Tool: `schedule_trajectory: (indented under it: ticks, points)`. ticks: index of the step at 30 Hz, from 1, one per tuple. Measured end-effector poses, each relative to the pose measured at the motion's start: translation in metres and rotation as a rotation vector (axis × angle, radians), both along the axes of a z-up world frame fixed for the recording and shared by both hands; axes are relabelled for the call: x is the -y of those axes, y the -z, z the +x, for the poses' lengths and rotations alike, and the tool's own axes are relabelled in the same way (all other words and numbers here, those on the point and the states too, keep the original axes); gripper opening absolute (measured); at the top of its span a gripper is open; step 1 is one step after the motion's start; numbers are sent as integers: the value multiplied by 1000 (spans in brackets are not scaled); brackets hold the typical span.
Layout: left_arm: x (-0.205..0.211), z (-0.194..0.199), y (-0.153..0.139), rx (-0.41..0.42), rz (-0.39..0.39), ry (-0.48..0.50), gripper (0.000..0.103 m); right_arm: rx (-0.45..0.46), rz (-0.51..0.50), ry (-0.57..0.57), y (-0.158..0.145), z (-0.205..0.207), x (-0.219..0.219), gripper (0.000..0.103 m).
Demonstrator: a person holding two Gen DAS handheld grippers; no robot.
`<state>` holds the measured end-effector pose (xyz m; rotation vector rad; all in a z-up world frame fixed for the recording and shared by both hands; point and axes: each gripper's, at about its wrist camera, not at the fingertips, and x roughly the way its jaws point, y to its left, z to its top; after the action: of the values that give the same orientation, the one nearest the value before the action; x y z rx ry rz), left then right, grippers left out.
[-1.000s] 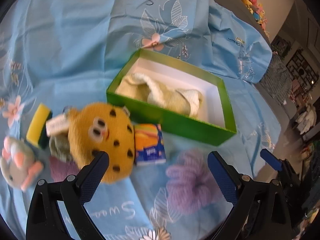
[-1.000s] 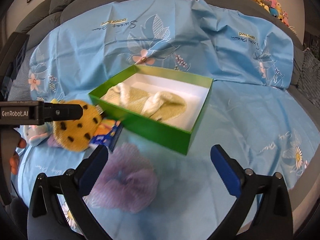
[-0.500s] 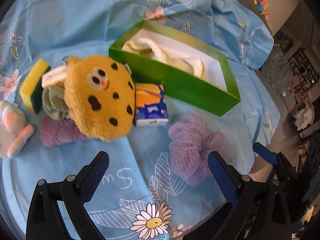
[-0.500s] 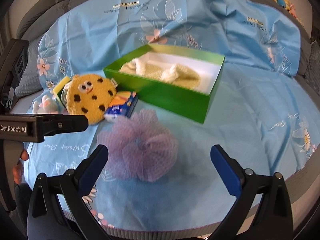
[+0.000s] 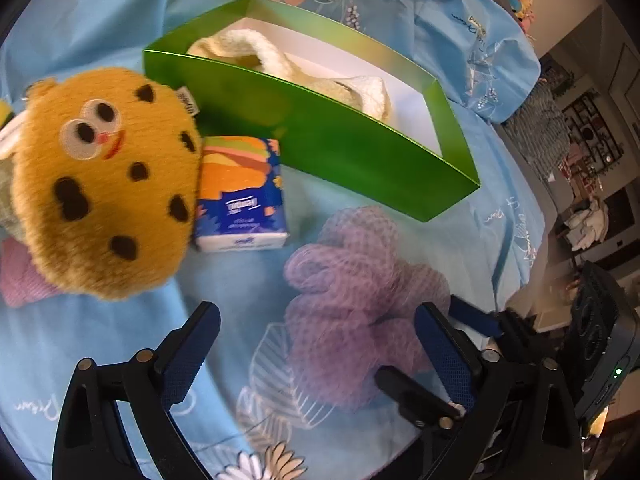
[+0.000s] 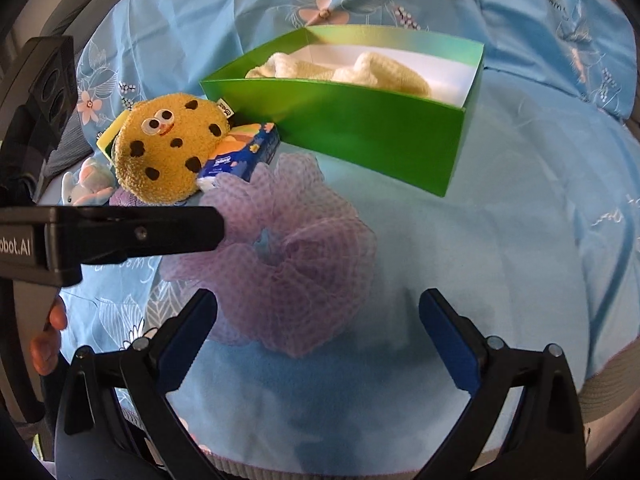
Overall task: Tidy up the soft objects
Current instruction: 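Move the left tool to the purple mesh puff and grasp it, then carry the puff with the left tool and release it onto the towel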
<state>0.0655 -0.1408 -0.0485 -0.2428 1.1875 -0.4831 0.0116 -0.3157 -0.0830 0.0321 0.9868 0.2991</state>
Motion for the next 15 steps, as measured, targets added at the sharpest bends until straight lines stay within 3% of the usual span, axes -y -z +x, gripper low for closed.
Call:
schedule_trajectory:
  ticks: [1,3,7,10,12,15]
  points:
    - [1,1,1,-7,-10,2,85,-9,11,-2,2,2,1,94]
    - [5,3,5,-16,-13,11,62,-18,25,-11,5,4,2,82]
    - [8,4,9,-26,-2,19,45,-4,29,-38,5,5,-1,66]
    - [5,4,10,-34,-35,16,31,-4,38,-52,5,7,-2,45]
    - [3,3,9,-31,-57,14,22,-3,50,-65,5,8,-4,25]
    - [0,0,5,-17,-87,15,13,23,48,-90,1,4,-11,13]
